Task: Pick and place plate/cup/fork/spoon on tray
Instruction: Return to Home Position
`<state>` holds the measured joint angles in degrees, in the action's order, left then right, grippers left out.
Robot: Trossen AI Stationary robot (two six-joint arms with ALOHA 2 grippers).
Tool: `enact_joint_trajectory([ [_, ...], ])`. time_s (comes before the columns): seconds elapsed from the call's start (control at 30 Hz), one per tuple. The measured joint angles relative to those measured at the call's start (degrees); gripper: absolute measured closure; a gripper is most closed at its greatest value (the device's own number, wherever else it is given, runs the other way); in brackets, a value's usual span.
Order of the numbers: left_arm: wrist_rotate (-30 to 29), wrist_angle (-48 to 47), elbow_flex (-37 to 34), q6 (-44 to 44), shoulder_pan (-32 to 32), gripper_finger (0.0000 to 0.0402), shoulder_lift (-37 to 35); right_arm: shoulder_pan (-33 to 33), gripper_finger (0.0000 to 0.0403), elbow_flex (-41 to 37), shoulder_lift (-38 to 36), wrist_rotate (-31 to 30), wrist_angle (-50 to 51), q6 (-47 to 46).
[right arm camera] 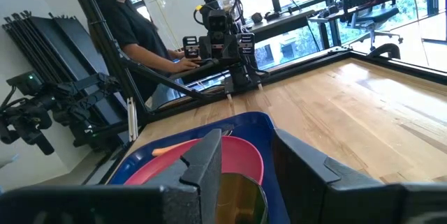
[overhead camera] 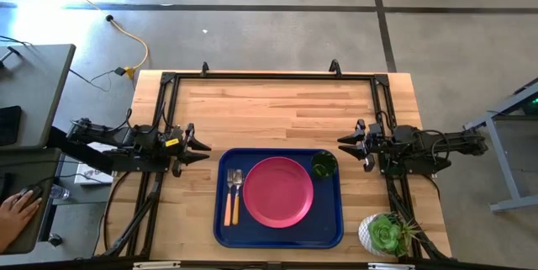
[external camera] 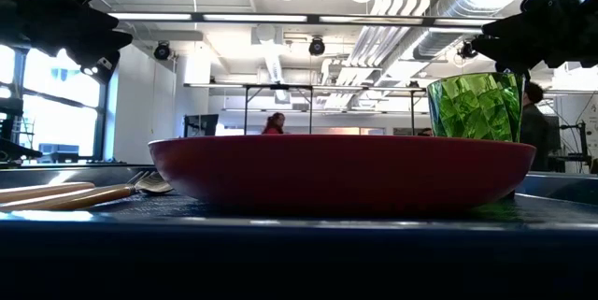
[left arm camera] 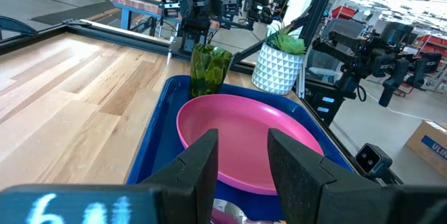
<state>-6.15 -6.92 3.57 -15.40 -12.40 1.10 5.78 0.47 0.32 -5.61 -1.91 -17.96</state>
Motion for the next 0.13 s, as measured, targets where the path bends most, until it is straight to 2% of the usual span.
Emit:
enact_joint_trajectory([
  [0.13,-0.02,0.00,0.02,0.02,-0.02,0.0288,0.02,-0.01,0.0285,0.00,0.00,-0.01,-0.01,0.00],
])
